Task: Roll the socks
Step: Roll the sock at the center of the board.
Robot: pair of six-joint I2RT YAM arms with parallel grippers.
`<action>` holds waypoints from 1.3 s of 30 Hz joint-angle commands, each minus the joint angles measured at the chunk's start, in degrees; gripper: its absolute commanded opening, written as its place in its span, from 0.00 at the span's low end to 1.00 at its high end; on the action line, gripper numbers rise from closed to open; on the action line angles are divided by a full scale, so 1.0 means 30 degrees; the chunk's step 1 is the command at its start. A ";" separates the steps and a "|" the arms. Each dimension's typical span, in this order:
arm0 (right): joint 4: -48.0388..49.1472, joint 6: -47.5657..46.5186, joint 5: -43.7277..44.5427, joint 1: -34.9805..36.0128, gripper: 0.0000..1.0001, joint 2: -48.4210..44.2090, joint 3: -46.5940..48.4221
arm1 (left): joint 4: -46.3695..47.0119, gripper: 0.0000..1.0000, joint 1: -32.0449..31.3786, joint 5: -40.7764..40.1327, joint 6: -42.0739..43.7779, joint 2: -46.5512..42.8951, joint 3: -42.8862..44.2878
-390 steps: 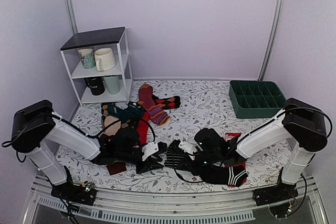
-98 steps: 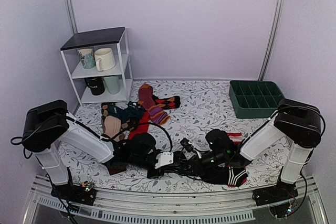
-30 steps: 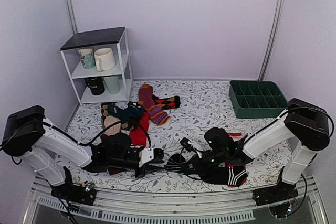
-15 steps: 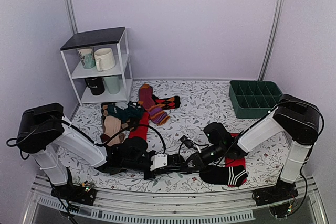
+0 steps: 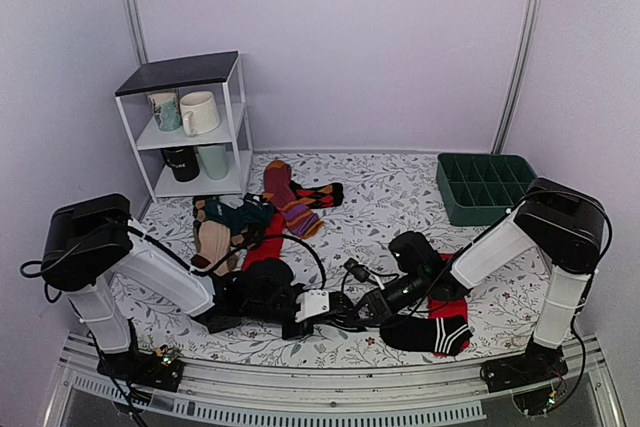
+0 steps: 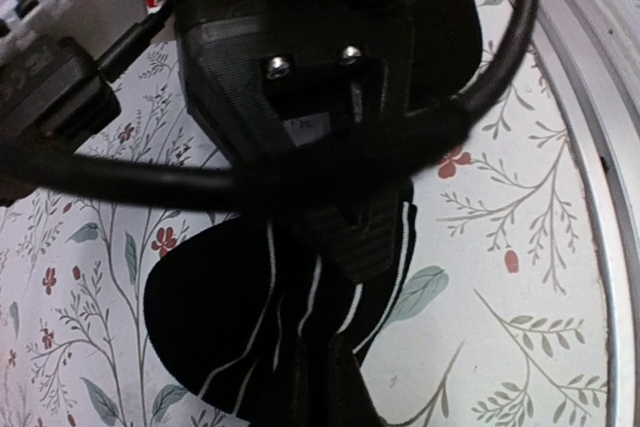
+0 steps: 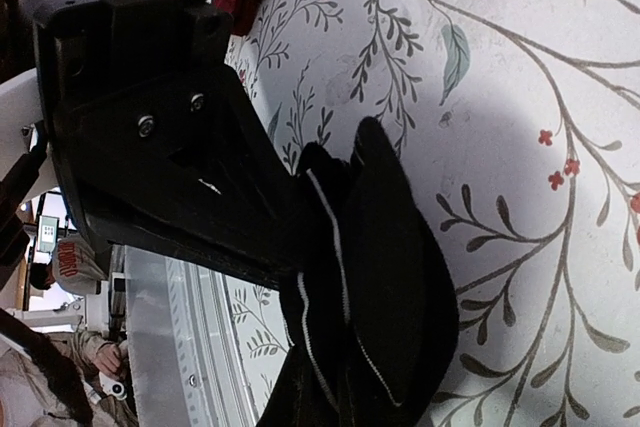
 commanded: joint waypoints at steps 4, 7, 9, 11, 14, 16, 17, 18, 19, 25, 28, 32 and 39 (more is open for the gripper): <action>-0.3776 -0.0373 0.1307 0.0162 0.07 0.1147 -0.0917 | -0.3279 0.00 -0.0355 0.1028 -0.0334 0.0533 0.0601; -0.3252 -0.0842 0.2254 0.0139 0.17 0.0114 -0.1100 | -0.4359 0.00 -0.0236 0.1811 -0.0660 0.0344 0.0864; -0.2224 -0.1353 0.3309 0.0179 0.22 -0.1619 -0.1559 | -0.5522 0.00 0.0011 0.2546 -0.1082 0.0605 0.1297; -0.1033 -0.2381 0.4147 0.0252 0.25 -0.3634 -0.2184 | -0.6824 0.00 0.0353 0.3942 -0.1351 0.1164 0.1881; 0.0004 -0.4462 0.7238 0.1303 0.35 -0.6870 -0.3245 | -0.8628 0.00 0.0675 0.5263 -0.1612 0.2018 0.2816; 0.0470 -0.6382 0.9366 0.2454 0.36 -0.8247 -0.3810 | -0.8939 0.00 0.0924 0.5883 -0.1832 0.2172 0.2981; 0.0874 -0.7308 1.0366 0.3120 0.37 -0.8657 -0.4129 | -0.8956 0.00 0.1074 0.6282 -0.1930 0.2196 0.2993; 0.1318 -0.8262 1.1520 0.3884 0.37 -0.8862 -0.4349 | -0.8972 0.00 0.1294 0.6717 -0.2041 0.2258 0.3020; 0.1563 -0.8776 1.2635 0.4482 0.38 -0.8953 -0.4493 | -0.9069 0.00 0.1461 0.7020 -0.2117 0.2357 0.3085; 0.1581 -1.1677 1.7327 0.7561 0.39 -0.7314 -0.4372 | -1.0098 0.00 0.2065 0.8235 -0.1953 0.3038 0.3528; 0.0742 -1.2223 1.9890 0.8797 0.39 -0.5867 -0.3575 | -1.0165 0.00 0.2153 0.8399 -0.1849 0.3083 0.3522; 0.0596 -1.3209 2.3661 1.0111 0.39 -0.4593 -0.2791 | -0.9944 0.00 0.2206 0.8408 -0.1928 0.3125 0.3432; -0.0080 -1.3588 2.4923 1.0501 0.37 -0.4307 -0.2520 | -0.9808 0.00 0.2216 0.8461 -0.1941 0.3087 0.3322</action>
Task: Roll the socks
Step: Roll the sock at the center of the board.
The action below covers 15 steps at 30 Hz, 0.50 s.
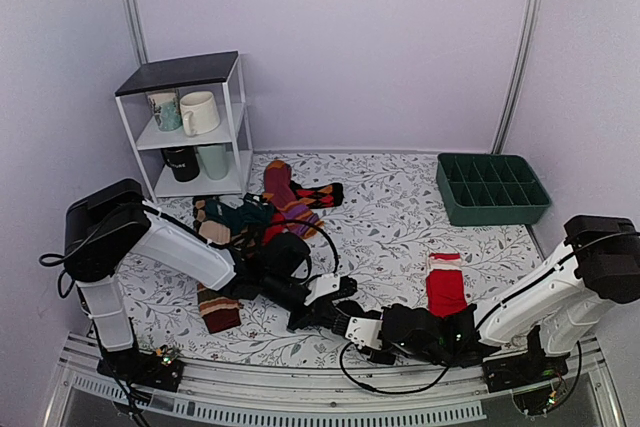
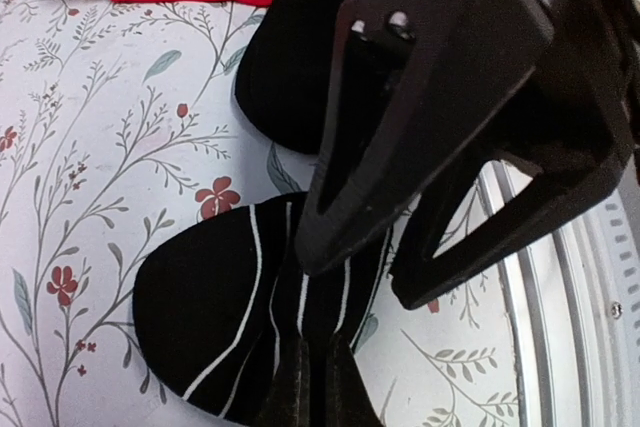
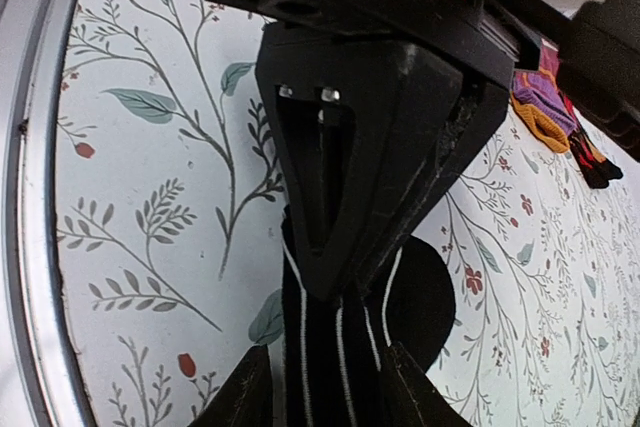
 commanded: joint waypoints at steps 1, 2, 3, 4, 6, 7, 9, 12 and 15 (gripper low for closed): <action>-0.1215 -0.0309 0.1469 0.0054 0.36 0.0307 0.0397 | -0.3687 0.00 -0.0031 0.0003 -0.0257 0.1138 -0.0996; -0.1552 -0.0143 0.1264 0.0062 0.35 0.0341 0.0447 | -0.3665 0.00 -0.0044 0.0003 -0.0261 0.1114 -0.0996; -0.1894 0.0242 0.1140 0.0067 0.35 0.0371 0.0534 | -0.3659 0.00 -0.0031 0.0003 -0.0252 0.1119 -0.1015; -0.2127 0.0514 0.1069 0.0068 0.35 0.0404 0.0560 | -0.3636 0.00 -0.0048 0.0003 -0.0249 0.1123 -0.1024; -0.2402 0.1260 0.0988 0.0072 0.34 0.0368 0.0502 | -0.3579 0.00 -0.0029 0.0003 -0.0256 0.1153 -0.1026; -0.2428 0.1520 0.0858 0.0083 0.34 0.0299 0.0435 | -0.3563 0.00 -0.0047 0.0010 -0.0268 0.1173 -0.1026; -0.2404 0.1802 0.0787 0.0073 0.34 0.0329 0.0415 | -0.3541 0.00 -0.0046 0.0031 -0.0275 0.1179 -0.1026; -0.2426 0.1903 0.0453 0.0077 0.27 0.0676 0.0602 | -0.3540 0.00 -0.0041 0.0032 -0.0259 0.1204 -0.1026; -0.2999 0.2283 -0.0016 0.0053 0.08 0.1349 0.0968 | -0.3349 0.00 -0.0017 -0.0394 -0.0381 0.1158 -0.1066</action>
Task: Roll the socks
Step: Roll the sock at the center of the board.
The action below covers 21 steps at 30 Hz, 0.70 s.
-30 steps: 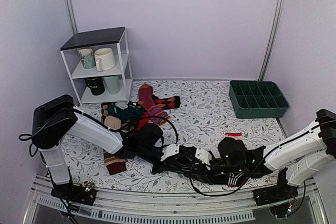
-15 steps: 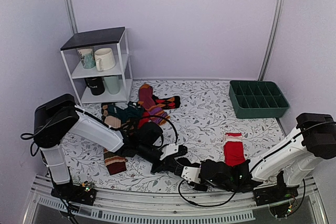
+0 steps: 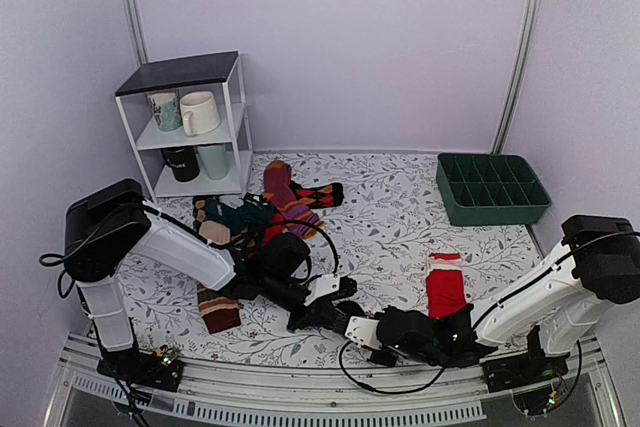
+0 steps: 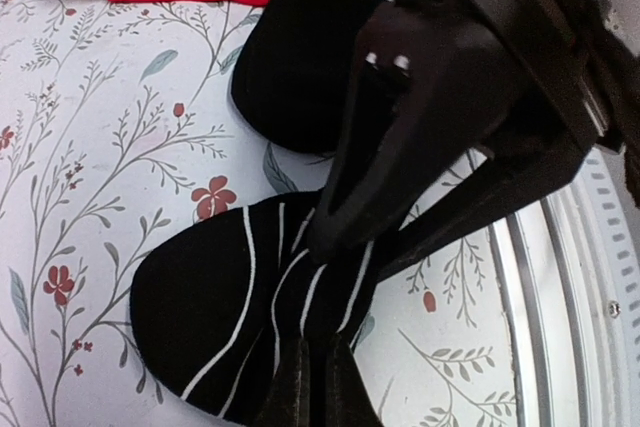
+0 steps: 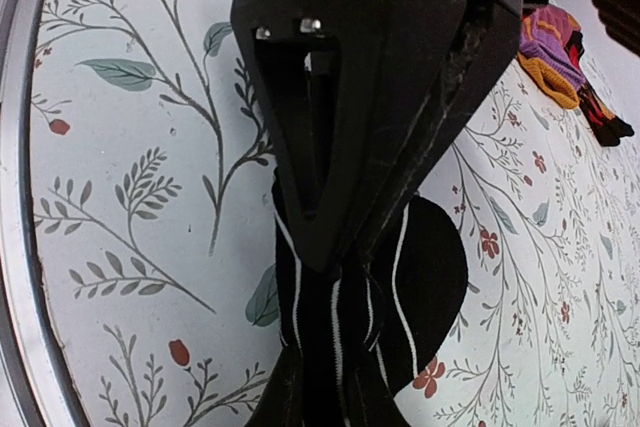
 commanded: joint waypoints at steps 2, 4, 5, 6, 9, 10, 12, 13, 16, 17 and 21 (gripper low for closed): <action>-0.1449 0.1837 -0.1101 -0.0056 0.05 0.1423 0.0595 | -0.2690 0.02 -0.0041 -0.1871 -0.0818 0.0849 -0.1237; -0.1536 0.3019 -0.1933 -0.0282 0.04 0.1403 0.0389 | -0.1796 0.26 -0.0010 -0.3188 -0.1061 0.0212 -0.1621; -0.1503 0.4046 -0.2278 -0.0341 0.04 0.1299 0.0165 | -0.1207 0.39 -0.0005 -0.4186 -0.1247 -0.0226 -0.1874; -0.1495 0.4855 -0.2559 -0.0396 0.04 0.1187 -0.0003 | -0.0504 0.42 -0.0008 -0.4949 -0.1376 -0.0735 -0.2184; -0.1225 0.6400 -0.3405 -0.0673 0.04 0.0887 -0.0585 | 0.1656 0.43 -0.0034 -0.7580 -0.1604 -0.2237 -0.3290; -0.1159 0.6750 -0.3930 -0.0811 0.04 0.0839 -0.0738 | 0.2362 0.43 -0.0052 -0.8420 -0.1563 -0.2850 -0.3712; -0.0886 0.7339 -0.4794 -0.1159 0.04 0.0792 -0.0950 | 0.4492 0.43 -0.0082 -0.9267 -0.1293 -0.4120 -0.4856; -0.0785 0.7494 -0.5422 -0.1381 0.04 0.0820 -0.1021 | 0.5269 0.43 -0.0105 -0.9385 -0.1052 -0.4778 -0.5428; -0.0713 0.8071 -0.7255 -0.2412 0.04 0.1045 -0.1142 | 0.6983 0.32 -0.0245 -0.8481 0.0002 -0.6440 -0.7006; -0.0756 0.8273 -0.7916 -0.2830 0.04 0.1170 -0.1100 | 0.7394 0.30 -0.0426 -0.8393 0.0234 -0.6851 -0.7458; -0.0718 0.9298 -1.1326 -0.4590 0.04 0.1675 -0.1224 | 0.7739 0.30 -0.1288 -0.8125 0.0732 -0.8035 -0.8168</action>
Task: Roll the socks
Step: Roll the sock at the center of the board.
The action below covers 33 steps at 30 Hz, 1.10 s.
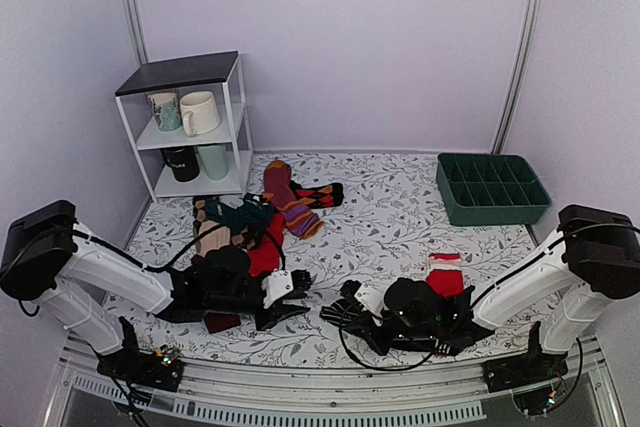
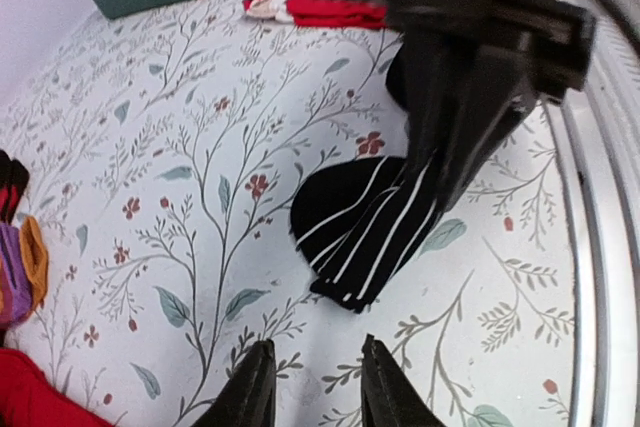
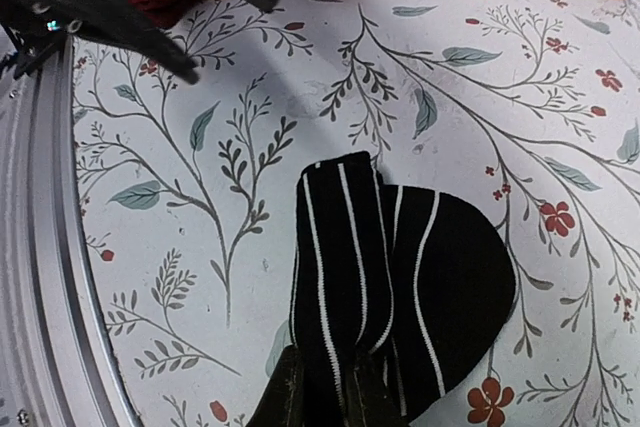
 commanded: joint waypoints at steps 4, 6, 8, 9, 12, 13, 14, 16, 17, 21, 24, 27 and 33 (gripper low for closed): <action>-0.2717 0.3226 -0.7890 -0.2999 0.04 0.2270 -0.0852 | 0.1943 0.35 -0.1301 0.0374 0.1470 -0.0548 -0.0370; -0.2898 0.3700 -0.9074 -0.3672 0.04 0.2756 -0.0706 | 0.1637 0.35 -0.1401 0.0515 0.1905 0.0266 0.0094; -0.3087 0.4140 -0.9970 -0.4235 0.04 0.3151 -0.0480 | 0.0931 0.36 -0.1548 0.0678 0.2264 0.1213 0.0962; -0.3298 0.4256 -1.0293 -0.4462 0.04 0.3424 -0.0337 | 0.0584 0.36 -0.1648 0.0686 0.2415 0.1601 0.1328; -0.3948 0.4486 -1.0737 -0.4800 0.04 0.3955 0.0070 | 0.0261 0.36 -0.1831 0.0719 0.2881 0.2610 0.2067; -0.4051 0.4477 -1.0741 -0.4844 0.04 0.4083 0.0131 | 0.0217 0.36 -0.1823 0.0709 0.3004 0.2859 0.2253; -0.4093 0.4497 -1.0770 -0.4898 0.04 0.4176 0.0153 | 0.0156 0.36 -0.1835 0.0763 0.3123 0.3154 0.2390; -0.4074 0.4500 -1.0885 -0.5039 0.04 0.4370 0.0156 | -0.0159 0.36 -0.1843 0.1027 0.3213 0.3629 0.2755; -0.4114 0.4500 -1.0891 -0.5065 0.04 0.4402 0.0178 | -0.0374 0.36 -0.1835 0.1121 0.3200 0.3895 0.2921; -0.4233 0.4413 -1.0968 -0.5265 0.04 0.4445 0.0071 | -0.1535 0.36 -0.1850 0.1128 0.3186 0.4706 0.3463; -0.4290 0.4311 -1.1093 -0.5427 0.04 0.4491 0.0103 | -0.2015 0.36 -0.1854 0.1052 0.3164 0.4891 0.3540; -0.4338 0.4217 -1.1226 -0.5469 0.04 0.4599 0.0128 | -0.2446 0.36 -0.1866 0.0640 0.3129 0.5292 0.3869; -0.4341 0.4057 -1.1272 -0.5506 0.05 0.4653 -0.0016 | -0.2365 0.36 -0.1878 -0.0026 0.3200 0.5242 0.4068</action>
